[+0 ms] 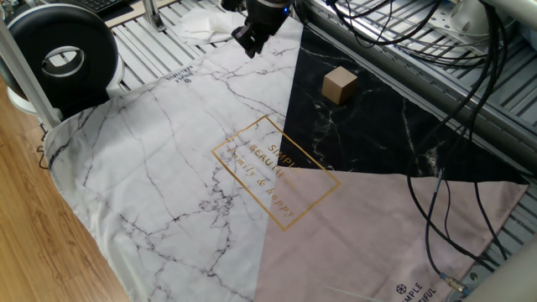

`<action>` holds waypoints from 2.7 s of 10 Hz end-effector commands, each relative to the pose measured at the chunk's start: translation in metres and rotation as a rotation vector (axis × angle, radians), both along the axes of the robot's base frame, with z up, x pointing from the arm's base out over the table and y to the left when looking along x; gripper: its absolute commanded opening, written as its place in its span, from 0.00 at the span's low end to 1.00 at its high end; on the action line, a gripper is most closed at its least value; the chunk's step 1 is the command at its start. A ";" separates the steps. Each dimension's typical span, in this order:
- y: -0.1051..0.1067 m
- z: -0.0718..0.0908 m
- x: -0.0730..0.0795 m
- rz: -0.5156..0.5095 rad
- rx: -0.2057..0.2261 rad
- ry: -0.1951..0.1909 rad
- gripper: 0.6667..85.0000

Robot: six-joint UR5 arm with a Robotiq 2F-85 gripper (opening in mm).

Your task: Pick up the small block on the left and move it to the right

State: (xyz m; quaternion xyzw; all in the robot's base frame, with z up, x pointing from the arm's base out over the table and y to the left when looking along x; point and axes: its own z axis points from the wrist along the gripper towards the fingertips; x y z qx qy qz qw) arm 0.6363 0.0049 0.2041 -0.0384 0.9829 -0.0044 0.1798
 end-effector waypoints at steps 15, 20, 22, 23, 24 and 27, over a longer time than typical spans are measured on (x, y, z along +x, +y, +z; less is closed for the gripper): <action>0.005 -0.001 0.001 0.009 0.005 -0.013 0.00; 0.007 -0.021 -0.049 0.073 -0.020 0.173 0.00; 0.011 -0.026 -0.087 0.088 0.001 0.316 0.00; -0.005 -0.025 -0.083 0.119 -0.069 0.307 0.00; -0.019 -0.024 -0.078 0.120 -0.126 0.289 0.00; 0.009 -0.021 -0.045 0.058 -0.007 0.157 0.00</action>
